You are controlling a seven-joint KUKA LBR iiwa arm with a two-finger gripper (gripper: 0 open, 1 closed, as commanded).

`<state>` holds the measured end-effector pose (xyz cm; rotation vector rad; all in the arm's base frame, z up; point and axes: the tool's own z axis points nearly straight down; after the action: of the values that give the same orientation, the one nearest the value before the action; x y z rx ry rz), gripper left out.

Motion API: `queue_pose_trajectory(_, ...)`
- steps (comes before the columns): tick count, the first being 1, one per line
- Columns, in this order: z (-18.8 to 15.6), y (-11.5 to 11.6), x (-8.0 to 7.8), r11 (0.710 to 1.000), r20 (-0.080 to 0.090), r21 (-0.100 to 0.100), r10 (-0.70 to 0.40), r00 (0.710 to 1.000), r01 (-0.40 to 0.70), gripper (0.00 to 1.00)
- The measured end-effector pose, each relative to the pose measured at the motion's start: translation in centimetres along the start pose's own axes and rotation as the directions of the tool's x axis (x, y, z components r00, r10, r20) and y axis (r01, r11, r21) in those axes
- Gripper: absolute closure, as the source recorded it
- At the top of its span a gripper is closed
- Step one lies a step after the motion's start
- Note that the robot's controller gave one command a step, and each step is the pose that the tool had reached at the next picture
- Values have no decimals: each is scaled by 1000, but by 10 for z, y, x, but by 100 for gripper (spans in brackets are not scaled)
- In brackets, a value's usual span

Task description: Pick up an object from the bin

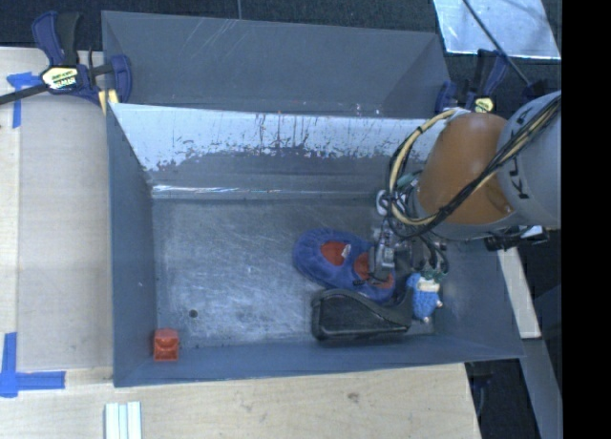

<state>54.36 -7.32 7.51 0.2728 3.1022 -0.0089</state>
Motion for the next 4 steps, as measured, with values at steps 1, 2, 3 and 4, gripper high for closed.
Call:
queue_pose_trajectory(1, -132, -5, -49, 999, -14, -3, 34, 999, -34, 100)
queue_pose_trajectory(2, -108, 0, -7, 1000, -29, -2, 27, 999, -27, 100)
queue_pose_trajectory(3, -109, 0, -9, 1000, -24, -2, 27, 999, -27, 0)
queue_pose_trajectory(4, -1, -5, 0, 1000, -28, -2, -1, 1000, 1, 0)
